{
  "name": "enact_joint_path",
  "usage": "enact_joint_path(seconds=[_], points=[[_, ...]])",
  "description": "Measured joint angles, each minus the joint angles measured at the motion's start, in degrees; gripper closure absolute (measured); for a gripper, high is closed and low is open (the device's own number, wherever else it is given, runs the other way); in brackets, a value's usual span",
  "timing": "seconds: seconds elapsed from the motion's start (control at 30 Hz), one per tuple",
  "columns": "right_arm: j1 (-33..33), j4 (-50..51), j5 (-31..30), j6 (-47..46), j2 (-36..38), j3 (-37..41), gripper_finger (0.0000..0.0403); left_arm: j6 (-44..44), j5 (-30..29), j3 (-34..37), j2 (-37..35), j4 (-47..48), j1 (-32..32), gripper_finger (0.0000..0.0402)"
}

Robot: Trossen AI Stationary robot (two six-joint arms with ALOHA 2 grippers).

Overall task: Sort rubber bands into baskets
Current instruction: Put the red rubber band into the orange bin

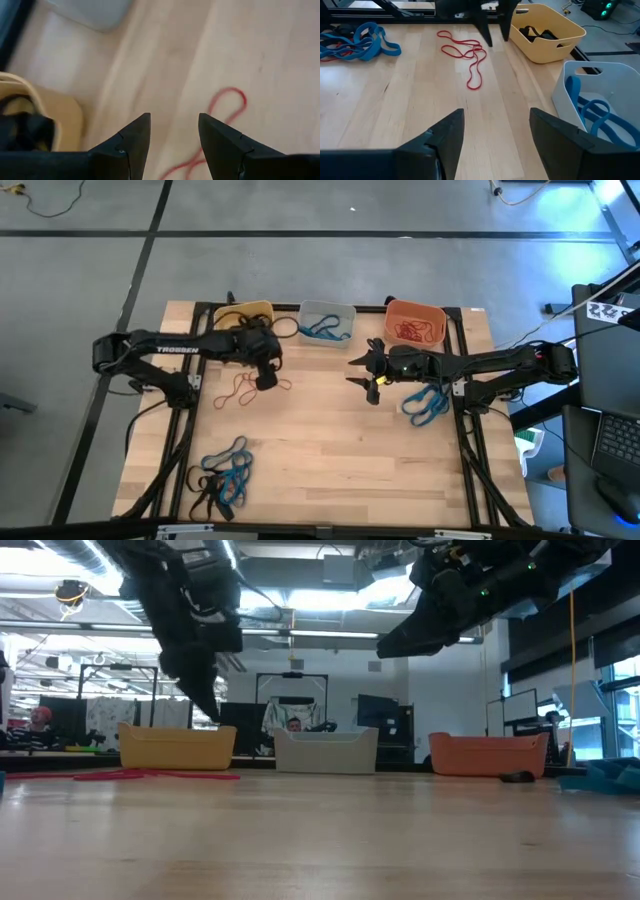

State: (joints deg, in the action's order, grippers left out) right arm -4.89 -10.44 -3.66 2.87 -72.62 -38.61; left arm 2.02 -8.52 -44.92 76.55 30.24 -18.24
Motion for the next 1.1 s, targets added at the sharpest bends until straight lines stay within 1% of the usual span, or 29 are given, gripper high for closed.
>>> enact_joint_path(seconds=[0.27, 0.33, 0.4, 0.67, 0.87, 1.1], points=[[0.0, 0.04, 0.02, 0.0, -0.02, 0.02, 0.0178, -0.61, 8.89, 5.32, 0.57, -7.58, 1.12, 0.0237], [0.0, 0.04, 0.02, 0.0, -0.02, 0.02, 0.0178, -0.6, 10.14, 6.58, 0.88, -9.2, 1.12, 0.0237], [0.0, 0.07, 0.02, 0.0, -0.02, 0.02, 0.0178, -0.58, 10.35, 7.55, 1.63, -11.28, 1.19, 0.0237], [0.0, 0.39, 0.02, 0.0, -0.02, 0.04, 0.0178, 0.86, 10.44, 8.12, 7.2, -13.07, 2.94, 0.0237], [0.0, 0.39, 0.02, 0.0, -0.02, 0.04, 0.0178, 2.6, 8.26, 8.12, 10.49, -13.53, 3.41, 0.0237], [0.0, 0.38, 0.02, 0.0, -0.02, 0.04, 0.0178, 3.48, 6.69, 7.93, 11.36, -13.79, 3.3, 0.0237]])
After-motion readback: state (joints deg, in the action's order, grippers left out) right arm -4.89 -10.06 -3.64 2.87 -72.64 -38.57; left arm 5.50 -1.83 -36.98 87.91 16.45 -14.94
